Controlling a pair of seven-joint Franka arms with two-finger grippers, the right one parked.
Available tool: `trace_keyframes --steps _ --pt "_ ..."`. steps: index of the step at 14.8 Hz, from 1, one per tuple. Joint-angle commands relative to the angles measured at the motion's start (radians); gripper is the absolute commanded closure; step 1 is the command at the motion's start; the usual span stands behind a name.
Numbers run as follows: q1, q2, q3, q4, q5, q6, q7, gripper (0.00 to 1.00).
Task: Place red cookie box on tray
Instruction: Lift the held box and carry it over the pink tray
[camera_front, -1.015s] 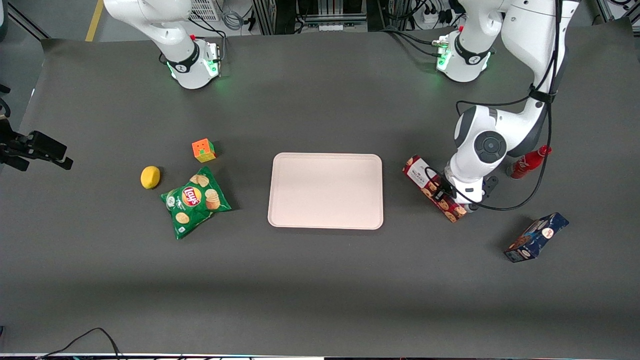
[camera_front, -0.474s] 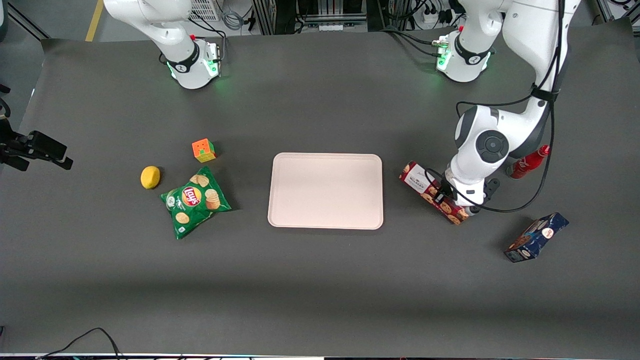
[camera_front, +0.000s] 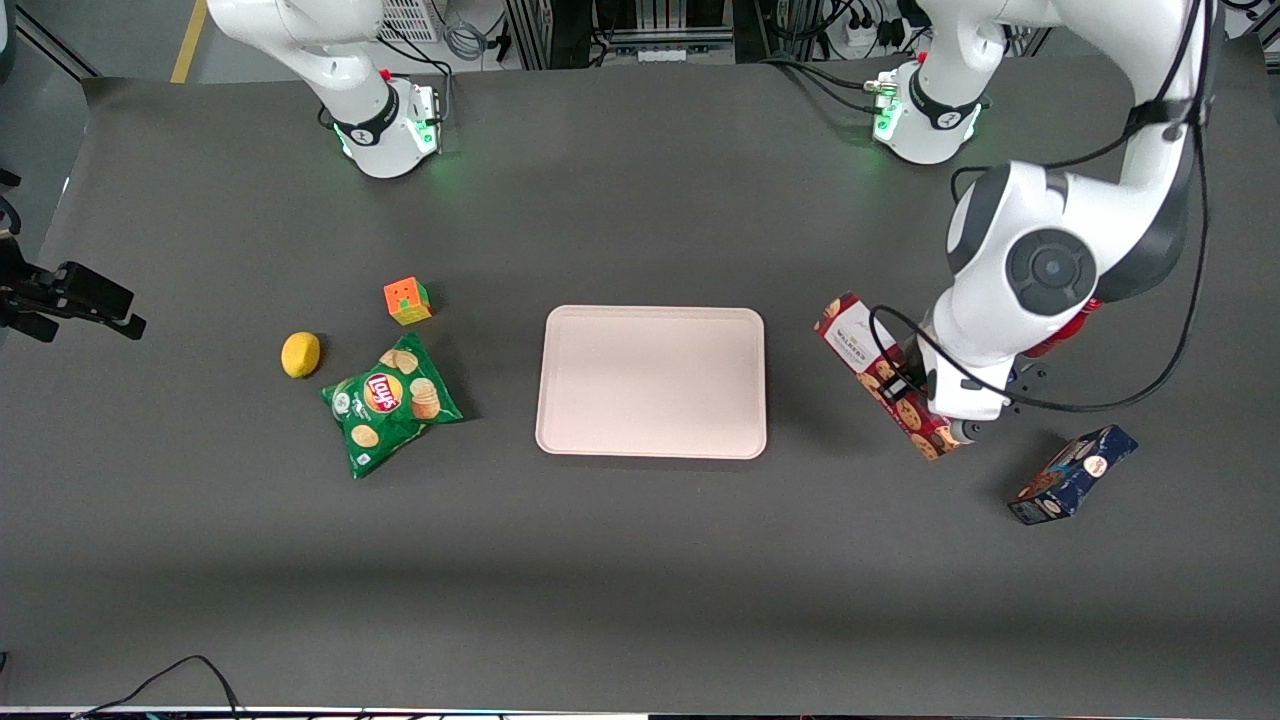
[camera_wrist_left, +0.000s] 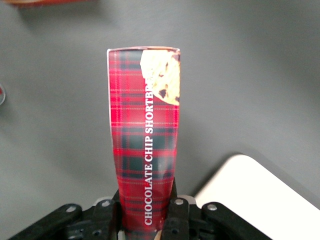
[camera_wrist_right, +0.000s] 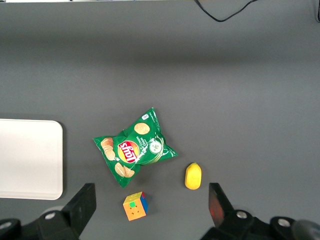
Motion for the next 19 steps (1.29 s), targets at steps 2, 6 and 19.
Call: trace_keyframes --steps 2,6,19 --pt "-0.019 0.015 -0.063 0.207 0.046 -0.07 0.103 0.98" --pt "-0.052 0.063 -0.064 0.365 0.045 -0.147 0.246 0.97" --pt "-0.191 0.268 -0.141 0.256 0.161 -0.042 0.222 0.95"
